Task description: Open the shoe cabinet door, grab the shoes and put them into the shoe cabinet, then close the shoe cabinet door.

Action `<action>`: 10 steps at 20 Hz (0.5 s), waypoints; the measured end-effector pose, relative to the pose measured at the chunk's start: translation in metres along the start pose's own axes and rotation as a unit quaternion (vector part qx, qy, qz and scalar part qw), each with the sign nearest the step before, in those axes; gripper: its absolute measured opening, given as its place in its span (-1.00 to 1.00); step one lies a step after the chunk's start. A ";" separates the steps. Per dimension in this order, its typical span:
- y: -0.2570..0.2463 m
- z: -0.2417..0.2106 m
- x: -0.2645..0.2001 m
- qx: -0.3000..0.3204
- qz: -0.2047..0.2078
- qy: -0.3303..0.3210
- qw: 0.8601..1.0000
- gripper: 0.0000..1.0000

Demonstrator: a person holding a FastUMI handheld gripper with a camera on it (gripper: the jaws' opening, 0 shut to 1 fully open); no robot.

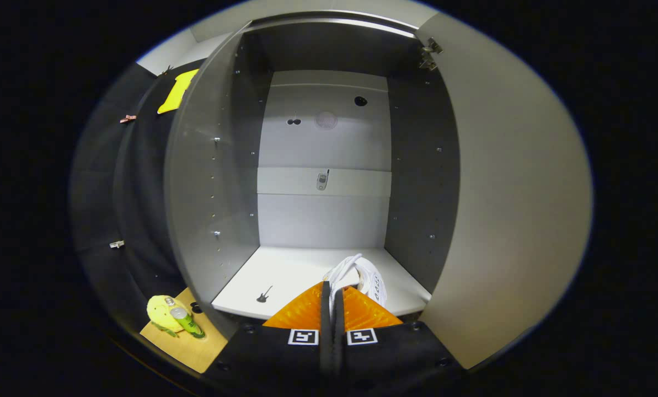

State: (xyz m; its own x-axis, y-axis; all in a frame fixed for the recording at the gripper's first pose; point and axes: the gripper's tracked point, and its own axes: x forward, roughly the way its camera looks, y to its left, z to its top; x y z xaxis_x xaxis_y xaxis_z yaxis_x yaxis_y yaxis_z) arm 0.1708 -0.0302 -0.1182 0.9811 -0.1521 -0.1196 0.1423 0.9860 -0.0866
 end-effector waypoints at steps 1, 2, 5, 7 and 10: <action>0.001 -0.002 0.015 -0.004 -0.001 0.002 1.000 -0.92; 0.002 -0.004 0.027 -0.007 0.000 0.003 1.000 -0.92; 0.005 -0.005 0.062 -0.012 0.003 0.003 1.000 -0.92; 0.006 -0.004 0.081 -0.019 0.006 -0.003 1.000 -0.92; 0.004 -0.003 0.109 -0.021 0.013 -0.005 1.000 -0.92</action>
State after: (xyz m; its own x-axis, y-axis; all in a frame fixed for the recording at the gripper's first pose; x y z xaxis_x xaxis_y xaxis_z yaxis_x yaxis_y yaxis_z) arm 0.2784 -0.0426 -0.1347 0.9858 -0.1254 -0.1120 0.1113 0.9860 -0.1242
